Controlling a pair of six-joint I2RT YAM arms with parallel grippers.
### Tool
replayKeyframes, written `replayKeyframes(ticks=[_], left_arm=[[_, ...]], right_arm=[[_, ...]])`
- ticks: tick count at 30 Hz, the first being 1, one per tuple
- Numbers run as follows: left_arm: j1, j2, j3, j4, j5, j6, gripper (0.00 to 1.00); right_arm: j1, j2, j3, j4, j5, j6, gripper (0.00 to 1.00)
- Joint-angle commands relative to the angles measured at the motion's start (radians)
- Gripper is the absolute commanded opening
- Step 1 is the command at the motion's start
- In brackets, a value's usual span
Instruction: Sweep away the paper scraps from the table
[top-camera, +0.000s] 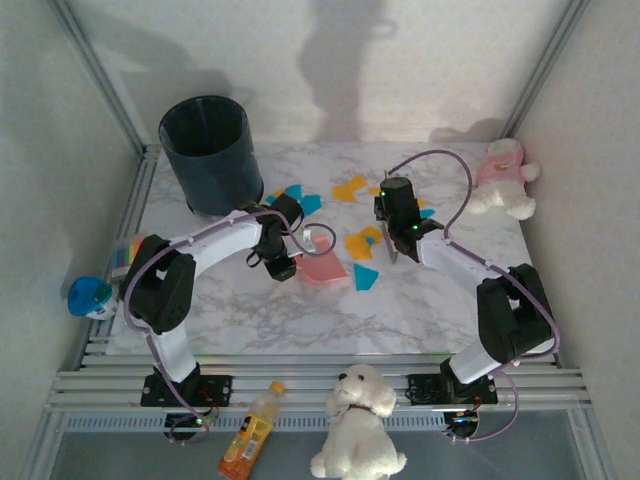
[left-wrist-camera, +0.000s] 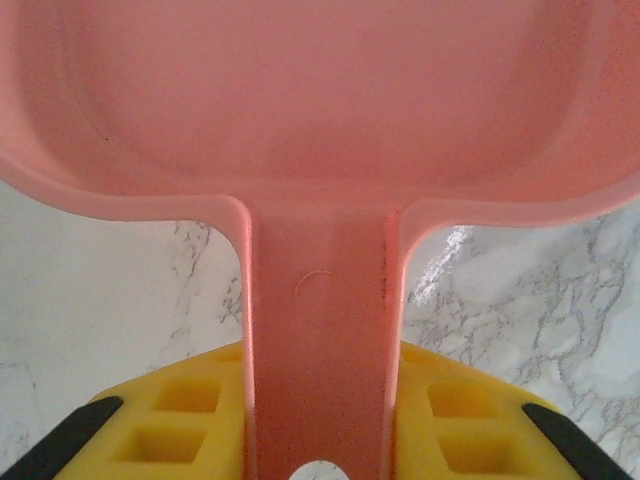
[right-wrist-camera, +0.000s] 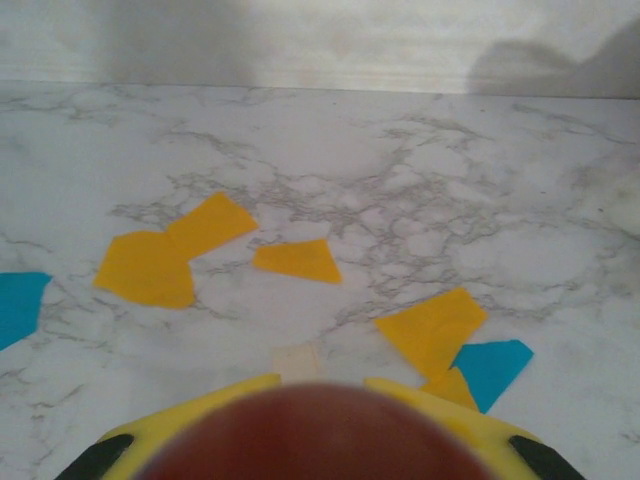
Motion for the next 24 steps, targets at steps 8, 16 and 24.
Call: replayKeyframes(ticks=[8,16,24], left_arm=[[-0.006,0.050,0.048,-0.052,-0.028,0.002,0.00],[-0.003,0.096,0.084,-0.069,-0.039,-0.046,0.00],[-0.003,0.111,0.091,-0.073,-0.058,-0.059,0.00]], right_arm=[[0.060,0.038,0.022,-0.005,-0.058,-0.050,0.00],[0.106,0.044,0.022,0.003,-0.109,-0.058,0.00],[0.146,0.046,0.032,0.007,-0.147,-0.061,0.00]])
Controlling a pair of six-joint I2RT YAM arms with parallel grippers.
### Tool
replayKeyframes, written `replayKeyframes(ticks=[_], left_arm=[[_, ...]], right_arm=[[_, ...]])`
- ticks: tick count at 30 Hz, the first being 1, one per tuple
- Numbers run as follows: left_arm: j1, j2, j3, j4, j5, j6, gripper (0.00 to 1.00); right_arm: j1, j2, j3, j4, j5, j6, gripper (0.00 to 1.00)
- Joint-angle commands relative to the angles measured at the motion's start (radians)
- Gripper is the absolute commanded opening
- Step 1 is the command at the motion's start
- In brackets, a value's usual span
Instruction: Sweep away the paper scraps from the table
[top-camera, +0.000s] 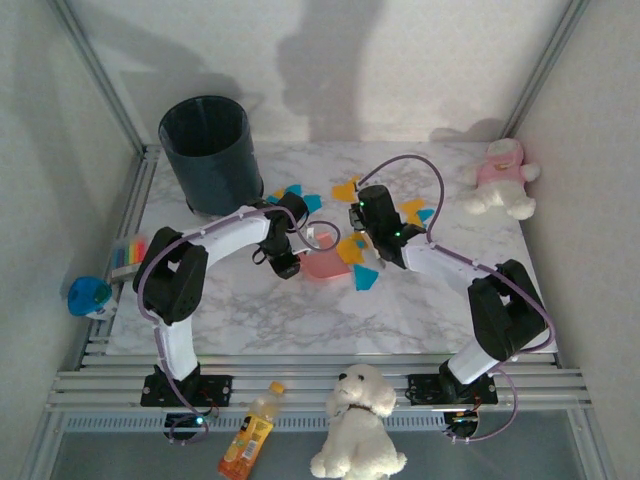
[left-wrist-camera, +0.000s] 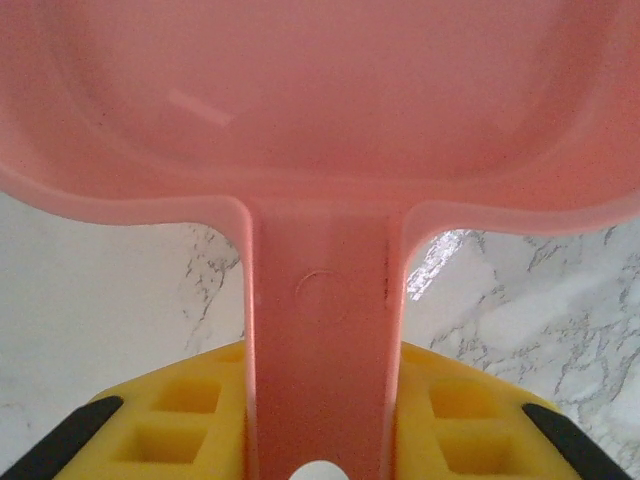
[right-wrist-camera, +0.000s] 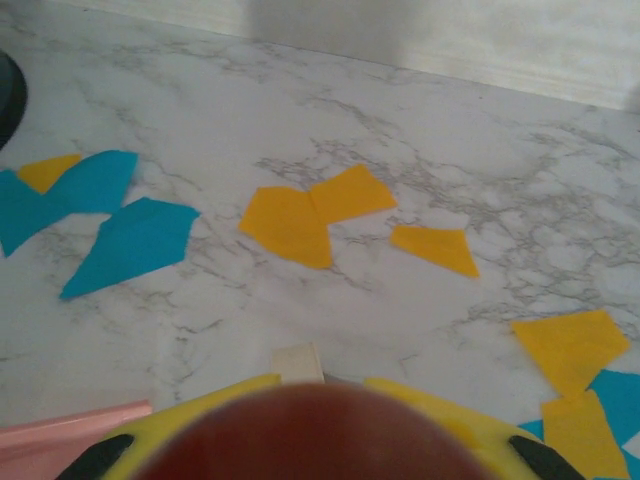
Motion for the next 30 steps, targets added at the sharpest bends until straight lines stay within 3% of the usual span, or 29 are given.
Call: replayKeyframes(ticks=[1,18,30], left_arm=[[-0.003,0.027,0.023,-0.053,-0.049,-0.020,0.00],[-0.004,0.022,0.021,-0.053,-0.040,-0.014,0.00],[-0.006,-0.026,-0.030,-0.034,-0.046,0.011,0.00]], right_arm=[[0.023,0.018,0.027,-0.003,-0.054,0.009,0.00],[0.056,0.015,0.073,0.020,-0.189,0.096,0.00],[0.057,-0.048,0.063,0.016,-0.113,0.132,0.00]])
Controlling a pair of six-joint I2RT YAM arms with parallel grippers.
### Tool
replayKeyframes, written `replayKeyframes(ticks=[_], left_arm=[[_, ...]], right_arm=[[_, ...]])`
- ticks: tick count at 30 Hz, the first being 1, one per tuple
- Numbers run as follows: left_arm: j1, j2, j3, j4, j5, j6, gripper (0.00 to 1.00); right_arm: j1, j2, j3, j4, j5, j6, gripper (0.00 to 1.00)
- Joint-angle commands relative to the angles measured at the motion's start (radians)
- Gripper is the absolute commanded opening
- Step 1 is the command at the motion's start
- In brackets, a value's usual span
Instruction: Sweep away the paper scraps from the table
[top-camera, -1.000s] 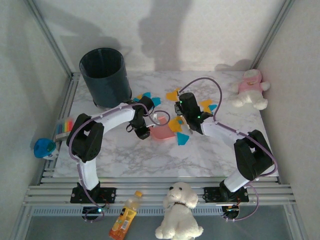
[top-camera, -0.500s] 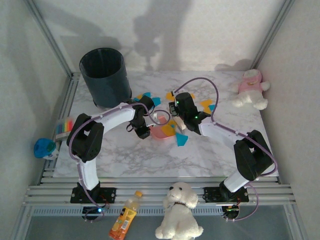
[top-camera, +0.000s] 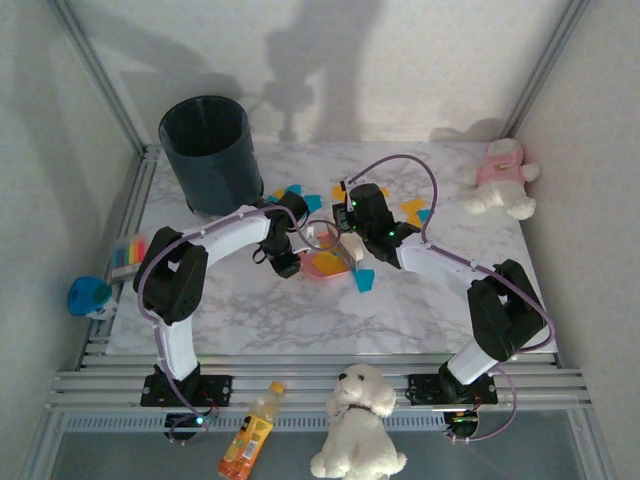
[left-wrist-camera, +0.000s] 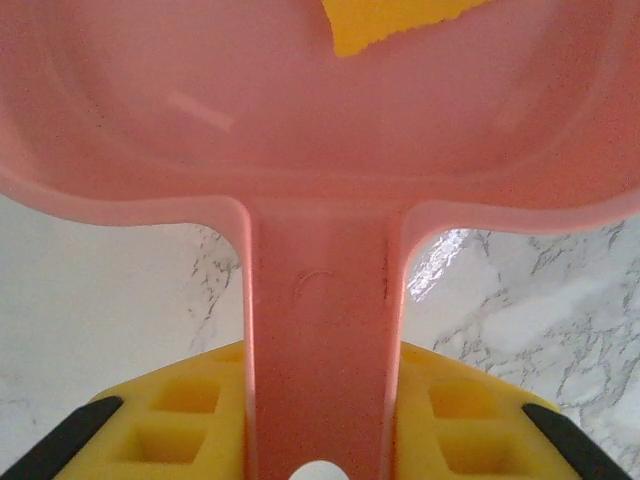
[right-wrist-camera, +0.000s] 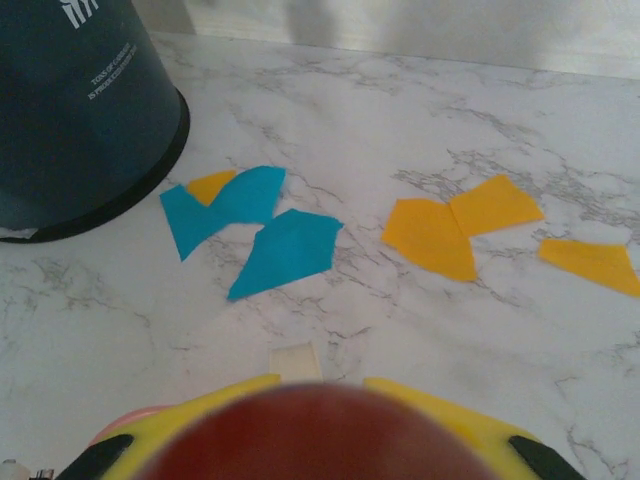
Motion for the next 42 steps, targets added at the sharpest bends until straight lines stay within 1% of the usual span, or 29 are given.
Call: replayKeyframes(ticks=[1,11,17,19,23,33,37,42], left_arm=[[-0.005,-0.033,-0.032,-0.035,-0.040,0.015,0.00],[-0.012,-0.095,-0.088,-0.033,-0.038,0.028,0.00],[-0.024,-0.125,-0.126,-0.040,-0.042,0.025,0.00],[-0.029,-0.134,-0.138,-0.048,-0.046,0.022,0.00],[-0.044,-0.153,-0.153,-0.080,-0.011,0.022,0.00],[-0.083,-0.199,-0.190,-0.096,-0.002,0.008,0.00],[-0.111,-0.204,-0.199,-0.093,0.016,0.001,0.00],[-0.124,-0.197,-0.195,-0.095,0.038,-0.003,0.00]], right_arm=[[0.008,-0.058,0.019,0.010,0.044,0.030,0.00],[0.009,-0.170,-0.015,-0.139,0.179,0.065,0.00],[0.008,-0.248,-0.078,-0.210,0.210,0.086,0.00],[0.007,-0.276,-0.105,-0.228,0.248,0.104,0.00],[0.008,-0.327,-0.155,-0.247,0.332,0.123,0.00],[0.010,-0.371,-0.206,-0.300,0.460,0.176,0.00],[0.013,-0.372,-0.214,-0.318,0.484,0.201,0.00],[0.035,-0.356,-0.229,-0.310,0.504,0.227,0.00]])
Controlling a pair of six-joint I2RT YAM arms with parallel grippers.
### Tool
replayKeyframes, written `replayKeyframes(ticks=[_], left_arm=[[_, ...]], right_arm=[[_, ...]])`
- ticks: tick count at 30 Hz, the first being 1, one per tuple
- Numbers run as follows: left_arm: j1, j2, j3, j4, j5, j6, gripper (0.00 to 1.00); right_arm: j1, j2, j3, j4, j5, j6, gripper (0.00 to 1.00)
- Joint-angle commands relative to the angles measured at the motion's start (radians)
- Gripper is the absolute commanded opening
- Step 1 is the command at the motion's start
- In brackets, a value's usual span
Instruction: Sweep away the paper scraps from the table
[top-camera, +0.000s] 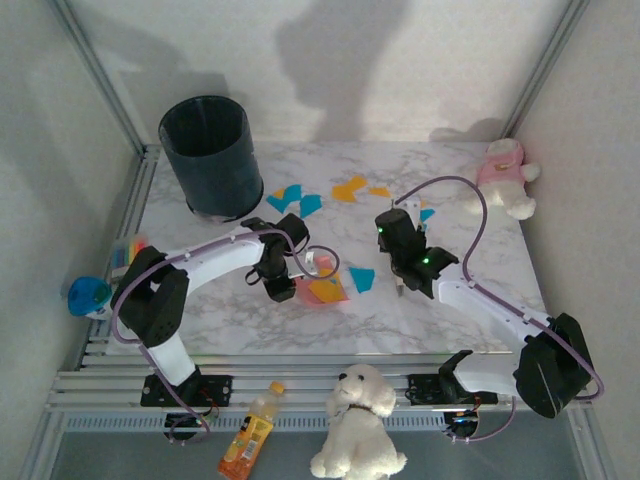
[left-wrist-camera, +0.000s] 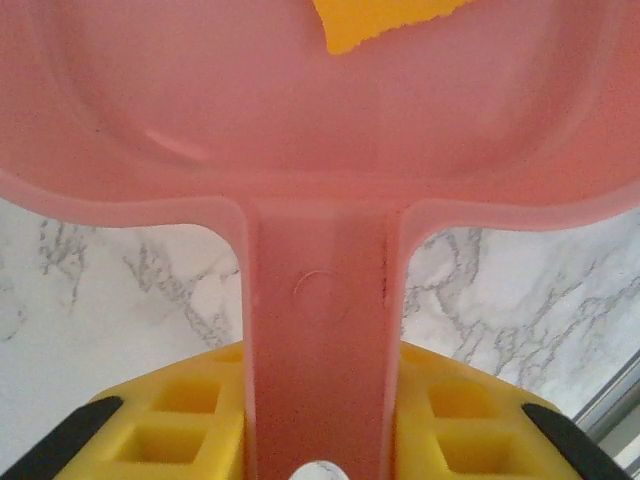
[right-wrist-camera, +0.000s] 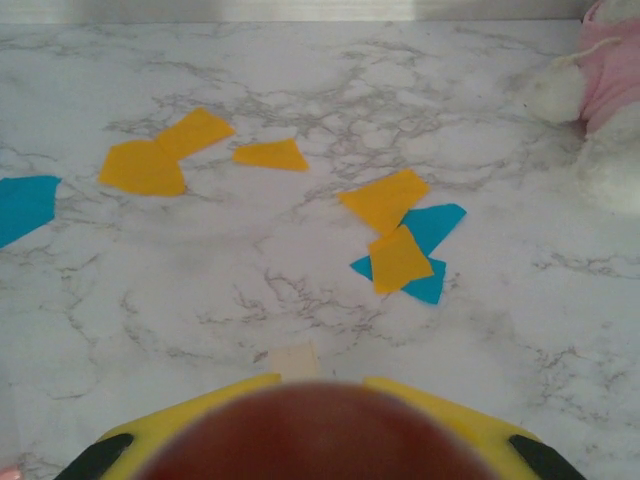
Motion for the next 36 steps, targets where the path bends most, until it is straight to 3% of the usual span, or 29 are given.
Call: replayKeyframes(ticks=[1,14,36], left_arm=[[-0.011,-0.015,-0.006,-0.057,0.030,-0.005,0.00],[-0.011,0.028,0.024,-0.062,0.041,-0.019,0.00],[-0.009,0.069,0.063,-0.053,0.016,-0.040,0.00]], right_arm=[[0.029,-0.001,-0.010,0.002,0.062,0.042,0.00],[0.104,0.062,-0.004,0.031,0.092,0.093,0.00],[0.146,0.130,-0.019,0.201,-0.103,0.085,0.00]])
